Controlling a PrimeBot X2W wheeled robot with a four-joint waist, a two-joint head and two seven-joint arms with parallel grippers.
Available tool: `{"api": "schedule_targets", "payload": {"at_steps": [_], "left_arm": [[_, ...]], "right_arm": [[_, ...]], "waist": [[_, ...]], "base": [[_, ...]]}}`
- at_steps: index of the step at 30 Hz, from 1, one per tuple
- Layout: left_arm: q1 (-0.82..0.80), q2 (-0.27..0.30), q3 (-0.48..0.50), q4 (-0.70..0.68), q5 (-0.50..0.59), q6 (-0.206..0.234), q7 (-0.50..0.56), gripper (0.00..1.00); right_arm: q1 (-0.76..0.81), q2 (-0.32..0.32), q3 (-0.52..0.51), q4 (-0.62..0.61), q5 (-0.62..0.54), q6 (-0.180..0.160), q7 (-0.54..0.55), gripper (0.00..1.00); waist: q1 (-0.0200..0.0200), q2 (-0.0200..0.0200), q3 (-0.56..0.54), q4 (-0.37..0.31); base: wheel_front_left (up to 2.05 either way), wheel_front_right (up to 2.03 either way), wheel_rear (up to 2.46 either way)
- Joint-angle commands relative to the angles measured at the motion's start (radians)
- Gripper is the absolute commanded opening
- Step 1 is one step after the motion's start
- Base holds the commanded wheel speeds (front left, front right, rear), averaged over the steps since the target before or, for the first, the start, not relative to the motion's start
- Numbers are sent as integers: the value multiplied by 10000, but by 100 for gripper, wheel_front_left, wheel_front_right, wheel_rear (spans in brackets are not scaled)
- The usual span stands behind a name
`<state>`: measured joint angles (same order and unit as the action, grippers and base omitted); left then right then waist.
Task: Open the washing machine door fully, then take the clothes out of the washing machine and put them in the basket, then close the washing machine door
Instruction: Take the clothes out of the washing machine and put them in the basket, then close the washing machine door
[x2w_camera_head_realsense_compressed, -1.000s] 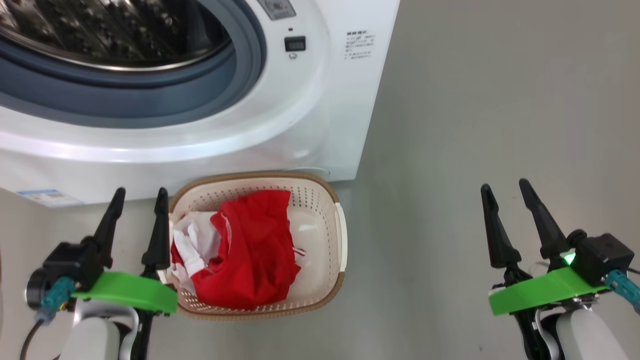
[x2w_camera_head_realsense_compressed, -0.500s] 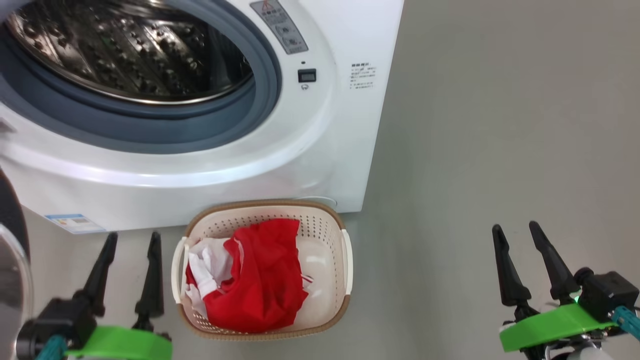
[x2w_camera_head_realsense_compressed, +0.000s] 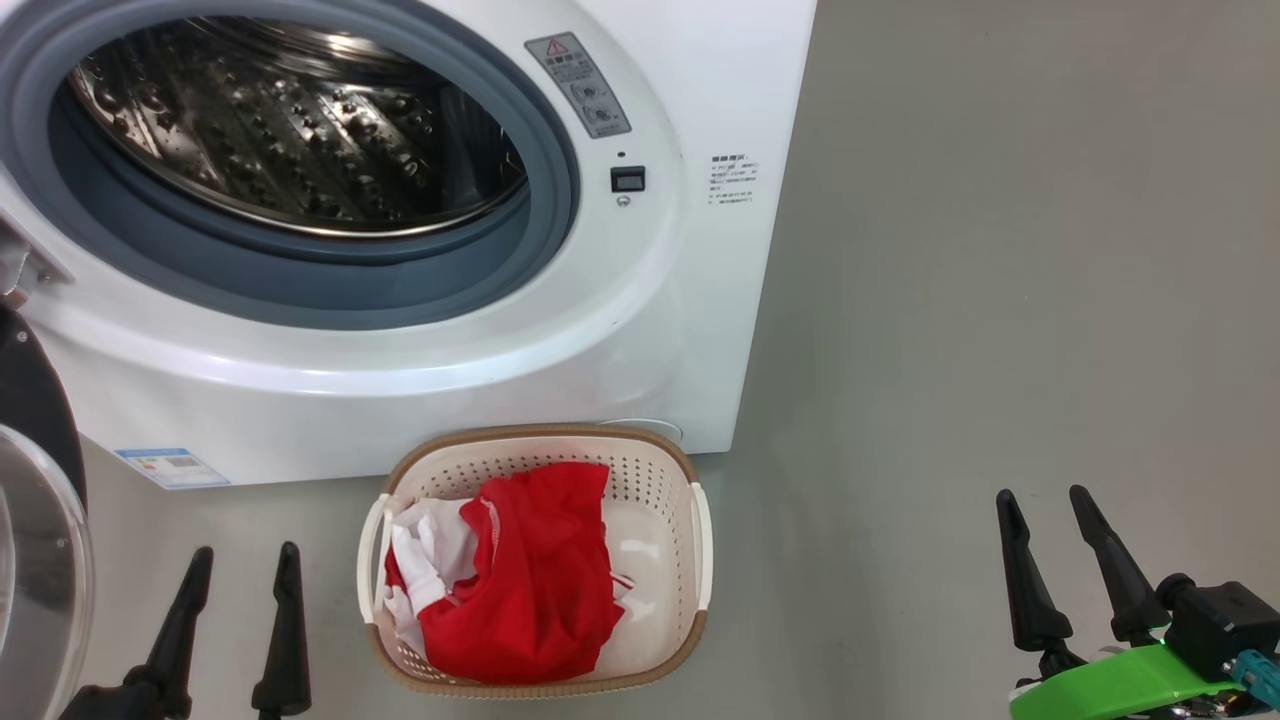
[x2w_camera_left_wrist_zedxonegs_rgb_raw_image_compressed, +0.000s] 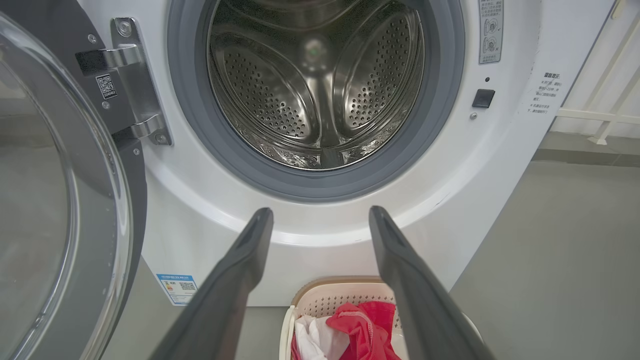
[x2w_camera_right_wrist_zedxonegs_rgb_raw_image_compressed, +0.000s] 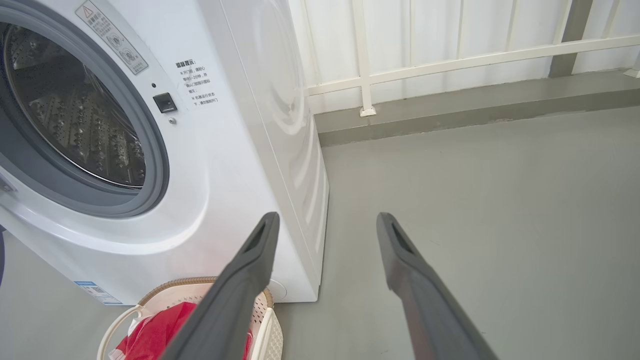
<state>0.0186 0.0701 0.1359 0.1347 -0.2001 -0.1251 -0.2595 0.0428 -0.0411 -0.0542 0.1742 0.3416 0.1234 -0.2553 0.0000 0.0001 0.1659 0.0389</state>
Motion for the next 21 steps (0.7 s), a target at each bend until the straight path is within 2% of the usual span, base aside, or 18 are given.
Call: {"api": "schedule_targets", "payload": {"at_steps": [1, 15, 21], "left_arm": [[-101, 86, 391, -288, 82, -56, -23, 100], [-274, -11, 299, -366, 106, -56, -23, 100], [-333, 15, 267, -293, 106, -56, -23, 100]], "right_arm": [[12, -91, 192, -260, -152, 73, -65, 100], [-56, -91, 205, -290, -101, 73, -65, 100], [-77, -91, 190, -293, -80, 73, -65, 100]], "waist": [[0, -1, 9, -8], [0, -1, 96, -28], [0, -1, 157, 21]], "base": [[0, 0, 0], [0, 0, 0], [-54, 54, 0]]}}
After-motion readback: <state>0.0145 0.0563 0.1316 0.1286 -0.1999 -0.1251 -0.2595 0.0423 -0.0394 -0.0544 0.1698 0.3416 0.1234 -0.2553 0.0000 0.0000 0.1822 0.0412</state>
